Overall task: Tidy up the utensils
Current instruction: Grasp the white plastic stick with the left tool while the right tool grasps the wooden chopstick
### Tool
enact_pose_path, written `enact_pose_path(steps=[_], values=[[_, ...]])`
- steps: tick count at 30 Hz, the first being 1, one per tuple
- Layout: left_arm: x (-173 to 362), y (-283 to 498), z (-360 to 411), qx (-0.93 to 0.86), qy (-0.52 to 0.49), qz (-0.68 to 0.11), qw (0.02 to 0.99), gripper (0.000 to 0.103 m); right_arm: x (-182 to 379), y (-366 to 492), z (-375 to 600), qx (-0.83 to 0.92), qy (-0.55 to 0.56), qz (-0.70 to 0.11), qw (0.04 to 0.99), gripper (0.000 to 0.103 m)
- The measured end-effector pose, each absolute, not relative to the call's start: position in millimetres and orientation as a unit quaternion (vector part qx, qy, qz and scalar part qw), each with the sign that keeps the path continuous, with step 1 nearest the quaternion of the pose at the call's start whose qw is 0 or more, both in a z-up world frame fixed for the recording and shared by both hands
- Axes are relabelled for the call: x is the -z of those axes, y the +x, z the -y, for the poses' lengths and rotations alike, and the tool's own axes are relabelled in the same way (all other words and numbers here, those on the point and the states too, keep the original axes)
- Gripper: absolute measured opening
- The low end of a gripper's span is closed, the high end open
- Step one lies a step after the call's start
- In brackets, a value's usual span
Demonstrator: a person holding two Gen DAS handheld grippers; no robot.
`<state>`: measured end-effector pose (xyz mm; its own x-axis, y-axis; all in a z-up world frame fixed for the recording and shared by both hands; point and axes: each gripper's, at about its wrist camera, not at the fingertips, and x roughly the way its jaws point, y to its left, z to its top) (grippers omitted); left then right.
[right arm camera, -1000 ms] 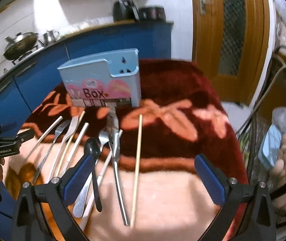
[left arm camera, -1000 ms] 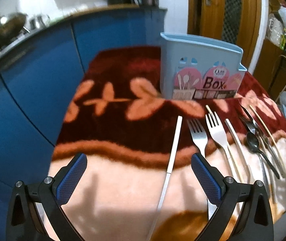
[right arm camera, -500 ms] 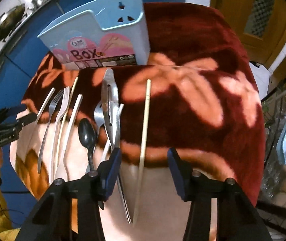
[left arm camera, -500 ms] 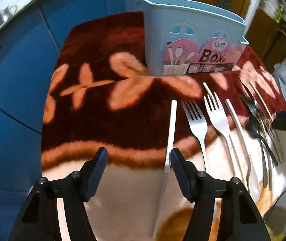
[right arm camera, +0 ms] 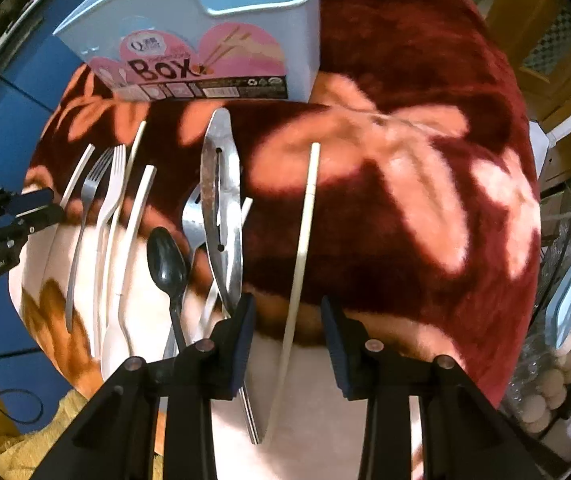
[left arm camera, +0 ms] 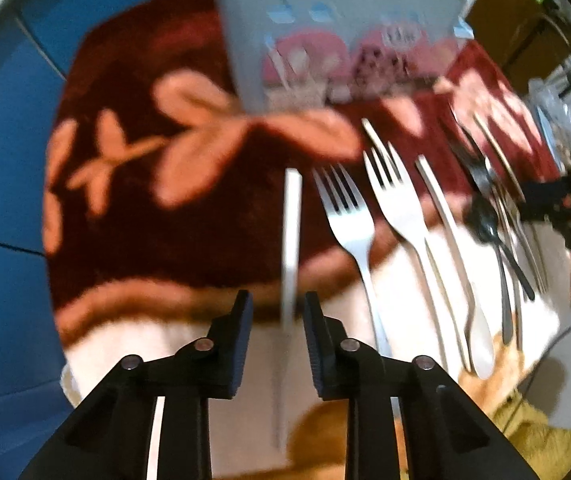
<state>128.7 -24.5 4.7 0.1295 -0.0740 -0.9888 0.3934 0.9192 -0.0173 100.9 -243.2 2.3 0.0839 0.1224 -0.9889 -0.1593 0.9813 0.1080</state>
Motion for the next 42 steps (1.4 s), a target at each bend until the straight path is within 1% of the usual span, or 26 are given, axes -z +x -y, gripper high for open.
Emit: enact_pose_path(steps=[4, 10, 12, 13, 14, 15, 16, 17, 18, 19, 20, 23, 26, 32, 35, 38, 42], values=[[2, 135, 36, 0.157, 0.146, -0.658, 0.721, 0.024, 0, 109, 237, -0.099, -0.026, -0.688, 0.718, 0.037], [-1, 139, 45, 0.16, 0.146, -0.671, 0.709, 0.024, 6, 117, 231, -0.106, -0.034, -0.709, 0.697, 0.037], [1, 140, 43, 0.161, 0.144, -0.671, 0.709, 0.023, 6, 121, 229, -0.106, -0.031, -0.712, 0.693, 0.035], [3, 141, 41, 0.161, 0.141, -0.671, 0.71, 0.023, 6, 121, 229, -0.106, -0.031, -0.713, 0.693, 0.033], [4, 140, 37, 0.161, 0.138, -0.672, 0.71, 0.023, 5, 122, 230, -0.104, -0.033, -0.712, 0.694, 0.029], [5, 141, 36, 0.159, 0.134, -0.672, 0.711, 0.021, 6, 123, 233, -0.103, -0.036, -0.71, 0.695, 0.027], [9, 140, 34, 0.157, 0.131, -0.671, 0.712, 0.019, 5, 121, 234, -0.1, -0.04, -0.707, 0.699, 0.022], [9, 140, 32, 0.156, 0.131, -0.67, 0.714, 0.014, 4, 123, 237, -0.098, -0.042, -0.703, 0.703, 0.016], [8, 140, 30, 0.156, 0.128, -0.668, 0.716, 0.009, 3, 122, 239, -0.096, -0.04, -0.7, 0.706, 0.013], [8, 141, 28, 0.158, 0.118, -0.667, 0.718, 0.006, 2, 123, 240, -0.093, -0.039, -0.696, 0.71, 0.008], [5, 140, 24, 0.162, 0.105, -0.667, 0.719, 0.006, 1, 122, 241, -0.091, -0.038, -0.694, 0.713, 0.006], [0, 139, 17, 0.174, 0.072, -0.659, 0.728, 0.006, -6, 120, 243, -0.095, -0.027, -0.681, 0.725, 0.006], [-8, 136, 14, 0.174, 0.063, -0.641, 0.745, 0.006, -15, 111, 243, -0.103, -0.019, -0.662, 0.742, 0.006], [-38, 130, 15, 0.177, 0.062, -0.58, 0.793, 0.006, -36, 100, 233, -0.121, -0.016, -0.619, 0.776, 0.006], [-60, 133, 16, 0.176, 0.059, -0.537, 0.823, 0.006, -46, 85, 221, -0.125, -0.022, -0.593, 0.795, 0.006], [-85, 137, 26, 0.175, 0.051, -0.5, 0.846, 0.006, -63, 83, 213, -0.129, -0.026, -0.552, 0.823, 0.006], [-105, 147, 34, 0.168, 0.045, -0.463, 0.869, 0.006, -89, 84, 211, -0.125, -0.029, -0.504, 0.854, 0.006]])
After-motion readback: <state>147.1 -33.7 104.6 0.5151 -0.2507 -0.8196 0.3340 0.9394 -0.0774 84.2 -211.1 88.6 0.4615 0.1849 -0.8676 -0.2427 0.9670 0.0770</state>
